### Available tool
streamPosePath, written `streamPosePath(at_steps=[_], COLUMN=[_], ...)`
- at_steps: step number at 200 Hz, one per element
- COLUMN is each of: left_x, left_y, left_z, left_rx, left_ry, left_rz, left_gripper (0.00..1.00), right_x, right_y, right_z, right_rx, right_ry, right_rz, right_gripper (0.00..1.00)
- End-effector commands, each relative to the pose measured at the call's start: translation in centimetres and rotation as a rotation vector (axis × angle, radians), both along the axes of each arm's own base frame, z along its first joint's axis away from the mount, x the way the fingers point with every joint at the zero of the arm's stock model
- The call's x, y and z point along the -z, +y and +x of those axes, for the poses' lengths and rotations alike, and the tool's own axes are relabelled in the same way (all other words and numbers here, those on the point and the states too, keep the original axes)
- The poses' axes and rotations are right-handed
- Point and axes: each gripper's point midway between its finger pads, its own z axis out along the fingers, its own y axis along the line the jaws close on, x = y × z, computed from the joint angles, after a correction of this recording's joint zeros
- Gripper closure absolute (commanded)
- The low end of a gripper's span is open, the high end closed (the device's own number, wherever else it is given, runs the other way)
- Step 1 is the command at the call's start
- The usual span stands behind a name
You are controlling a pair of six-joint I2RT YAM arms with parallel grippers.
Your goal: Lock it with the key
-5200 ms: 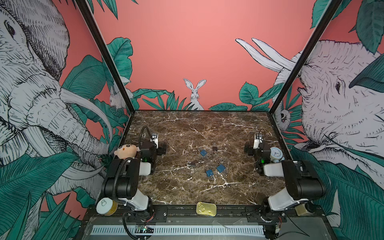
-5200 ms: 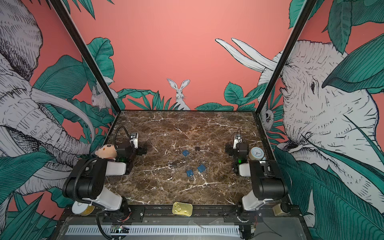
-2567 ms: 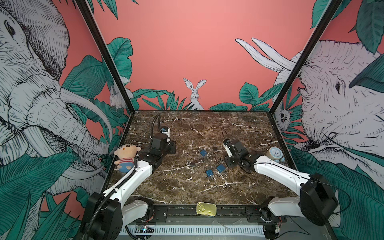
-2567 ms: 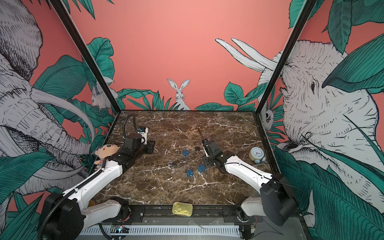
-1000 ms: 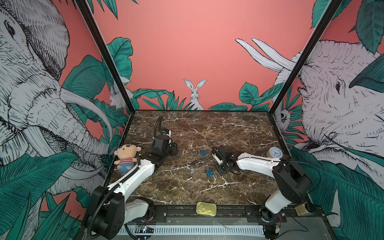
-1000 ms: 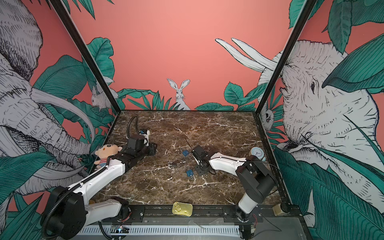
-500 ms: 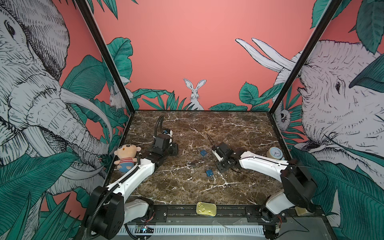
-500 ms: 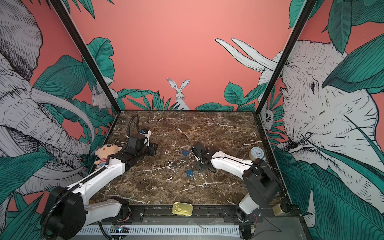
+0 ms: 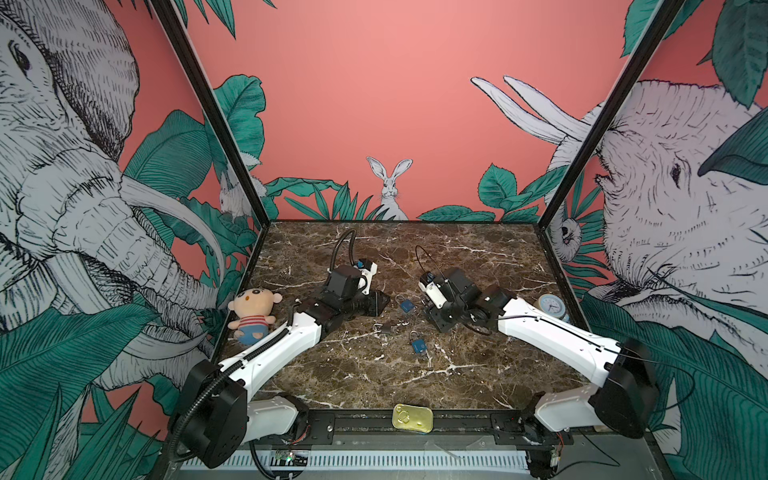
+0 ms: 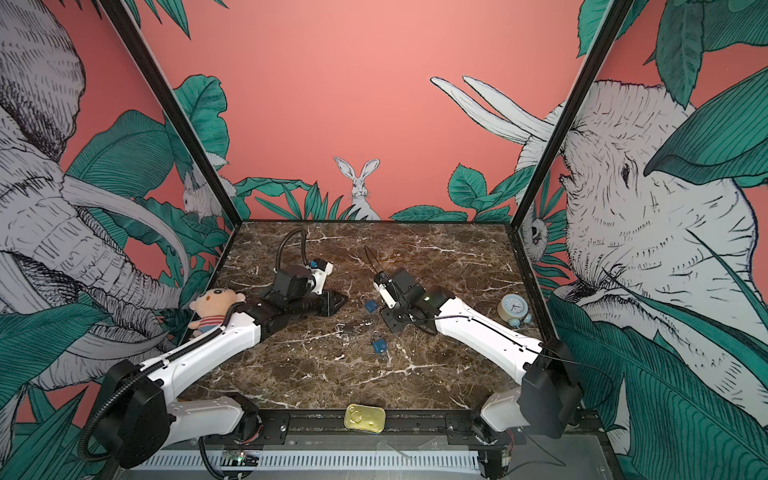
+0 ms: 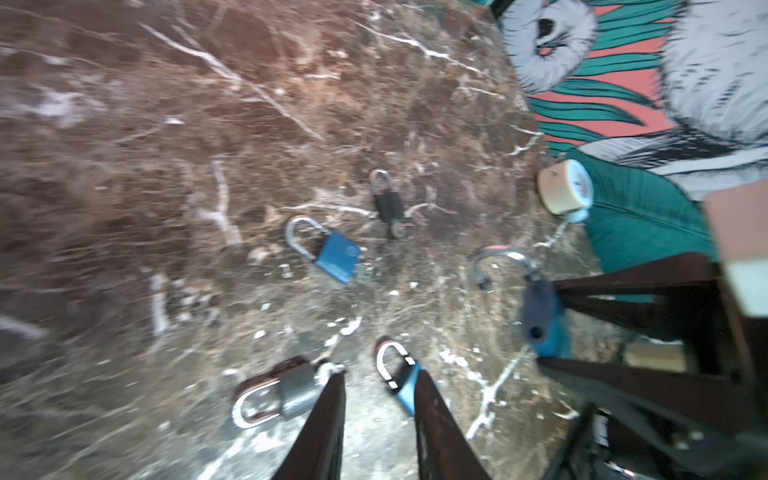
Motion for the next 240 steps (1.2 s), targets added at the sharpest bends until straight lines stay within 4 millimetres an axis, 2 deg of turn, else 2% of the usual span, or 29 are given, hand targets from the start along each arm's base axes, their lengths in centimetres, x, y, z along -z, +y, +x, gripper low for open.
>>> streamPosePath(at_steps=[1, 37, 61, 108, 135, 143, 194, 240], left_x=[-2.4, -2.2, -2.7, -3.7, -3.3, -3.2, -1.9, -2.0], left_y=[-2.5, -4.3, -5.2, -6.2, -6.8, -7.2, -8.5, -9.4], left_z=[0.0, 0.3, 0.4, -0.3, -0.3, -0.9, -0.6, 0.0], left_rx=[0.055, 0.087, 0.110, 0.169, 0.180, 0.211, 0.213, 0.210], left_ry=[-0.007, 0.022, 0.023, 0.053, 0.097, 0.121, 0.191, 0.211], left_rz=[-0.114, -0.194, -0.247, -0.279, -0.266, -0.271, -0.267, -0.282], left_gripper=[0.69, 0.67, 0.66, 0.67, 0.66, 0.66, 0.63, 0.63], right_x=[-2.6, -3.3, -3.4, -3.3, -3.2, -3.2, -3.0, -2.8], right_y=[1.3, 2.4, 2.8, 2.6, 2.3, 2.2, 2.2, 2.3], right_z=[0.0, -0.4, -0.7, -0.3, 0.2, 0.3, 0.5, 0.6], right_rx=[-0.041, -0.055, -0.054, -0.035, -0.015, -0.011, -0.004, -0.008], right_ry=[-0.045, -0.023, -0.008, -0.011, -0.028, -0.033, -0.044, -0.051], right_rz=[0.061, 0.115, 0.143, 0.129, 0.106, 0.098, 0.083, 0.066], right_gripper=[0.73, 0.73, 0.73, 0.74, 0.74, 0.74, 0.74, 0.75])
